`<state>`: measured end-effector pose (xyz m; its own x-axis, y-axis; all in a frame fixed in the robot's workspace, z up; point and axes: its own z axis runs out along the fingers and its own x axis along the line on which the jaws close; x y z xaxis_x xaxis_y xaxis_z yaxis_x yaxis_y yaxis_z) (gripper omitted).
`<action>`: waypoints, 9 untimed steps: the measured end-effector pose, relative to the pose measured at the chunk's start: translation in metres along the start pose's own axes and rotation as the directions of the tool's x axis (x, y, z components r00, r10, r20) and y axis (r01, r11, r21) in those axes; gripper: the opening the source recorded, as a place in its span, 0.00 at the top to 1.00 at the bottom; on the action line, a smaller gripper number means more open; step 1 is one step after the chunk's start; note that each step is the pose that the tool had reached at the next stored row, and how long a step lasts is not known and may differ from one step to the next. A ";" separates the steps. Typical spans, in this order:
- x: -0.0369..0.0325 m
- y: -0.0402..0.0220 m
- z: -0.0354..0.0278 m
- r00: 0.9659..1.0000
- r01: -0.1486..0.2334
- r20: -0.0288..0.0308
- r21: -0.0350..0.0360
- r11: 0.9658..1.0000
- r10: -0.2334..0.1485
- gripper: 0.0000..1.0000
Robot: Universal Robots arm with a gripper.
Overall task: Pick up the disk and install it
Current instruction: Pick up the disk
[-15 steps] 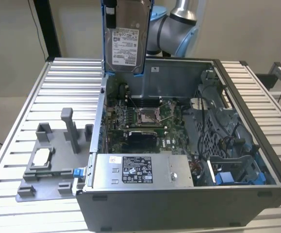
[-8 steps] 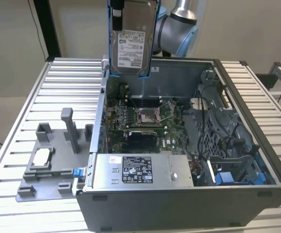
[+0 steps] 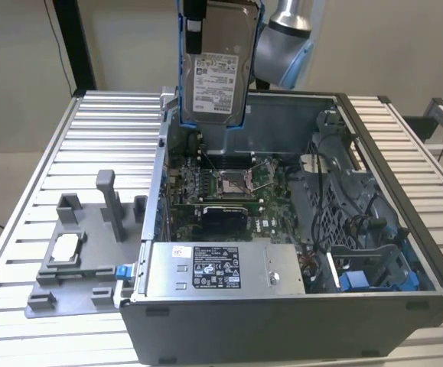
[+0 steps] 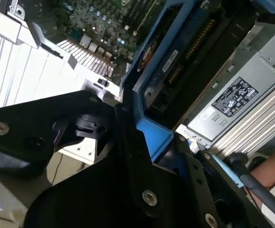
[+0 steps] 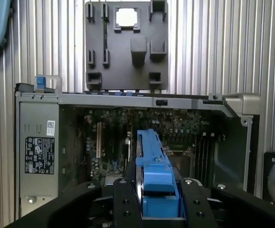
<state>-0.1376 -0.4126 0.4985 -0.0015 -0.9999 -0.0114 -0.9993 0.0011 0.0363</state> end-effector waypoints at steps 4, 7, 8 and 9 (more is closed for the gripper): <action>0.0070 -0.0052 -0.0002 1.000 0.000 0.000 0.000 1.000 0.000 1.00; 0.0123 -0.0091 -0.0005 1.000 -0.001 0.000 0.000 1.000 0.001 1.00; 0.0141 -0.0105 -0.0005 1.000 -0.001 0.000 0.000 1.000 0.001 1.00; 0.0158 -0.0118 -0.0006 1.000 -0.001 0.000 0.000 1.000 0.001 1.00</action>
<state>-0.1259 -0.4284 0.4985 -0.0021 -0.9999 -0.0114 -0.9993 0.0017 0.0364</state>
